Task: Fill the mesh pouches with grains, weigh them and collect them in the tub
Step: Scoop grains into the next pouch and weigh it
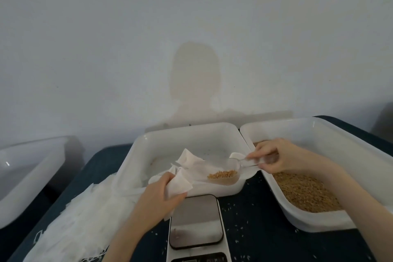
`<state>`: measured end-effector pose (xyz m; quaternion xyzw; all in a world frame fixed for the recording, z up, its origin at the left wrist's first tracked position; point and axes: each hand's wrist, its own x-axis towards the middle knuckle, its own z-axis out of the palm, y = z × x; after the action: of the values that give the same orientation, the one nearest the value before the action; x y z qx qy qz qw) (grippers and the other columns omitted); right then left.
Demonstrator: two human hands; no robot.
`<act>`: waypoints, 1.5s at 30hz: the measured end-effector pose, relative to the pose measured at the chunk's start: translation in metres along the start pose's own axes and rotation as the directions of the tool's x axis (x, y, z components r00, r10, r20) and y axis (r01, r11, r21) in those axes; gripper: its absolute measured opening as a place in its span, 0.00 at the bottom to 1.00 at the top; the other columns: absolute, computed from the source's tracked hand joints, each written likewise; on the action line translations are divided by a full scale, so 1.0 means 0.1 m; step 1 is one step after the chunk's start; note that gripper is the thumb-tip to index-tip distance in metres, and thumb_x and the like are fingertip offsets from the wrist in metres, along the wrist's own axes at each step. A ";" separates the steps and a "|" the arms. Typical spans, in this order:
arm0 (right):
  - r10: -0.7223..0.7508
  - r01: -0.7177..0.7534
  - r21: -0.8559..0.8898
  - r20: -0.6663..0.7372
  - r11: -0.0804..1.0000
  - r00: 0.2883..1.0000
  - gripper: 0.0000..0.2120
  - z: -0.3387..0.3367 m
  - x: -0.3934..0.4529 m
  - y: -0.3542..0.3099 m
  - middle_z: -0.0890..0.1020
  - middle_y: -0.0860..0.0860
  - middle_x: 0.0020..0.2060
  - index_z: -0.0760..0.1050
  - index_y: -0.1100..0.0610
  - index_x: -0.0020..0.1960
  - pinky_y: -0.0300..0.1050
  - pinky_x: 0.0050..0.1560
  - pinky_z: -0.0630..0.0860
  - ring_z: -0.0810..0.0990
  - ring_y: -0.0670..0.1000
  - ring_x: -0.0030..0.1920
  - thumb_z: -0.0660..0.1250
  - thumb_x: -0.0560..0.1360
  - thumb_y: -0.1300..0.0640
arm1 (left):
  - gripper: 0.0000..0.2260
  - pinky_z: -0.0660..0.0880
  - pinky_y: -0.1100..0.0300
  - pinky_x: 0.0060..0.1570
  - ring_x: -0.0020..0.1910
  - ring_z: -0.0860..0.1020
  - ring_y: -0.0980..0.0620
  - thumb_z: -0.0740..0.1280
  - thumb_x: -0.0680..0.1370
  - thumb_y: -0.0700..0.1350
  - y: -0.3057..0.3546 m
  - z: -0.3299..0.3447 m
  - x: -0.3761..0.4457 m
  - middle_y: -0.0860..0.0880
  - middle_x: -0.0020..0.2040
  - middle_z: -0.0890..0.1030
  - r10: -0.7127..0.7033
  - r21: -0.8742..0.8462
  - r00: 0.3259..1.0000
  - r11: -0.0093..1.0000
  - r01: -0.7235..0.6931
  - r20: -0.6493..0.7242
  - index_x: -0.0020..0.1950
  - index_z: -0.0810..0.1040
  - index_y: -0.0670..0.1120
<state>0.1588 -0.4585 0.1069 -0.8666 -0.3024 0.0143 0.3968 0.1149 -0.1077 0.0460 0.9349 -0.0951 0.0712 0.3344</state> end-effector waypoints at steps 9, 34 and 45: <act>0.050 -0.044 -0.060 0.096 0.997 0.994 0.17 0.02 -0.01 -0.16 0.81 0.41 0.43 0.81 0.35 0.52 0.34 0.46 0.74 0.77 0.38 0.40 0.69 0.71 0.57 | 0.17 0.73 0.66 0.34 0.39 0.76 0.66 0.64 0.65 0.69 0.16 0.03 0.05 0.64 0.42 0.76 0.064 0.070 0.993 0.995 -0.071 0.099 0.49 0.67 0.64; -0.212 0.093 -0.943 0.025 0.318 0.977 0.18 0.10 0.33 -1.02 0.78 0.44 0.52 0.75 0.42 0.64 0.50 0.71 0.28 0.66 0.48 0.64 0.63 0.75 0.53 | 0.14 0.67 0.73 0.32 0.32 0.72 0.64 0.72 0.71 0.55 0.33 0.76 0.08 0.58 0.33 0.72 -0.102 -0.166 0.994 0.982 0.093 -0.045 0.39 0.67 0.53; -0.119 0.035 -0.919 -0.013 0.393 0.993 0.18 0.01 0.22 -0.98 0.77 0.43 0.54 0.73 0.41 0.66 0.50 0.71 0.29 0.69 0.46 0.62 0.63 0.77 0.52 | 0.13 0.69 0.71 0.32 0.35 0.72 0.60 0.69 0.73 0.56 0.36 0.74 0.05 0.57 0.37 0.74 -0.107 -0.187 0.993 0.978 0.096 -0.051 0.43 0.69 0.51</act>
<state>0.1265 -0.3966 0.1788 -0.9268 -0.2850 -0.2057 -0.1325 0.1166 -0.1830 0.0120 0.9010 -0.0432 0.0732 0.4255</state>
